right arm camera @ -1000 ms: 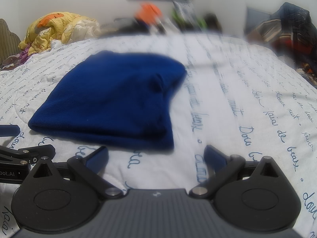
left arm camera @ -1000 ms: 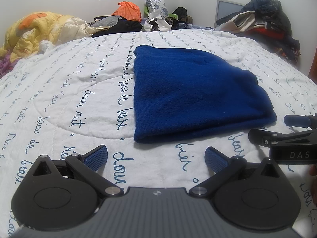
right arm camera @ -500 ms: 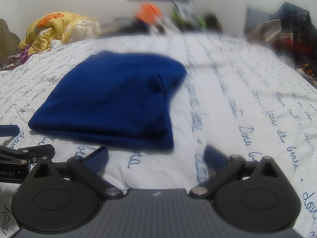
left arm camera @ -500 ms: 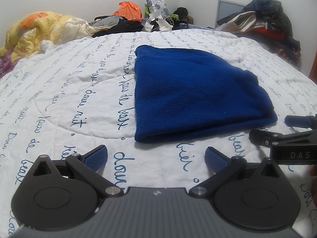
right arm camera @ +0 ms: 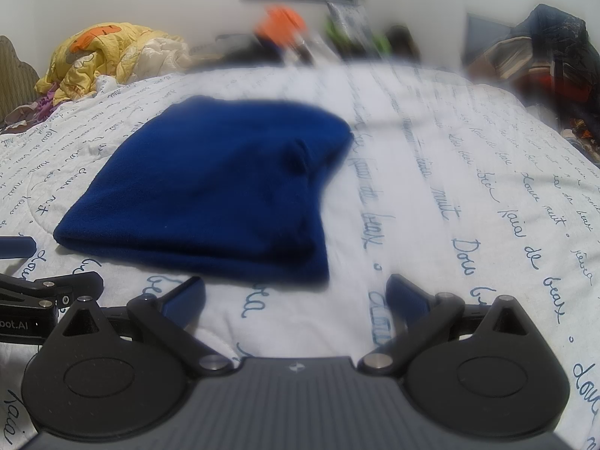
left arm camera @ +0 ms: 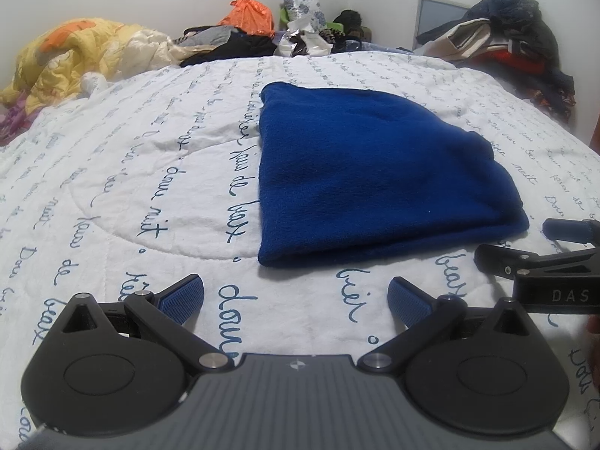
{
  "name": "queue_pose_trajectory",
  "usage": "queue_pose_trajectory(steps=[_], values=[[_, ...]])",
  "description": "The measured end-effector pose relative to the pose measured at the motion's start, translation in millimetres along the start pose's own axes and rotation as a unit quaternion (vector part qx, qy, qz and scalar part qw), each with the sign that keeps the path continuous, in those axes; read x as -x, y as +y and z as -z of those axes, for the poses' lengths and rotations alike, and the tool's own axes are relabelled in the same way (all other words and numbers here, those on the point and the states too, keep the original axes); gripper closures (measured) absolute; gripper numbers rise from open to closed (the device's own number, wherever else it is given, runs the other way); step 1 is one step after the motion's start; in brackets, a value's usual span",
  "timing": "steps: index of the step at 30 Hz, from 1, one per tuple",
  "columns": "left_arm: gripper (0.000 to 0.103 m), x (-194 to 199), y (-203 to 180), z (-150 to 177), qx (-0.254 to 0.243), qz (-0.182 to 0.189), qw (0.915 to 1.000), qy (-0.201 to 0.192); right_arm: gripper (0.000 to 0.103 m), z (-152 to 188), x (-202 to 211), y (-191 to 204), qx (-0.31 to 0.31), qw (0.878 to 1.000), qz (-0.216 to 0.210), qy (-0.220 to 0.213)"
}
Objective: Fold small clothes
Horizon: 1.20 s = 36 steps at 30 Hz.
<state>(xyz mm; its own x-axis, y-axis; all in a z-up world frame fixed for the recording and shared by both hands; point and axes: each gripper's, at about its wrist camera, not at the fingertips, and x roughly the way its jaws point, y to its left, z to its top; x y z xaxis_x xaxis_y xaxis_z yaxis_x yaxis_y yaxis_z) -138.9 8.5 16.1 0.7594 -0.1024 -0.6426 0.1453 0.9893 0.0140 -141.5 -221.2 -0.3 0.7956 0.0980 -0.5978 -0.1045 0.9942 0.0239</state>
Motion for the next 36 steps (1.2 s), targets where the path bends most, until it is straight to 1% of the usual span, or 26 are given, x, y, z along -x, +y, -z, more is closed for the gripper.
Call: queue_pose_trajectory(steps=[6, 9, 15, 21, 36], values=[[0.000, 0.1, -8.0, -3.7, 0.022, -0.023, 0.9994, 0.015, 0.000, 0.8, 1.2, 1.5, 0.000, 1.000, 0.002, 0.000], [0.000, 0.0, -9.9, -3.9, 0.025, -0.028, 0.9992, 0.015, 0.000, 0.7, 1.0, 1.5, 0.000, 1.000, 0.001, 0.000], [0.000, -1.4, -11.0, -3.4, 0.031, -0.033, 0.9990, 0.006, 0.000, 1.0, 1.1, 1.5, 0.000, 1.000, 0.001, 0.000], [0.000, -0.2, -9.6, 0.3, 0.028, -0.028, 0.9992, -0.006, 0.000, 1.0, 1.2, 1.4, 0.000, 1.000, 0.001, 0.000], [0.000, 0.4, -9.2, 1.9, 0.030, -0.033, 0.9990, -0.008, 0.000, 0.7, 0.4, 1.2, 0.000, 1.000, 0.001, 0.000]])
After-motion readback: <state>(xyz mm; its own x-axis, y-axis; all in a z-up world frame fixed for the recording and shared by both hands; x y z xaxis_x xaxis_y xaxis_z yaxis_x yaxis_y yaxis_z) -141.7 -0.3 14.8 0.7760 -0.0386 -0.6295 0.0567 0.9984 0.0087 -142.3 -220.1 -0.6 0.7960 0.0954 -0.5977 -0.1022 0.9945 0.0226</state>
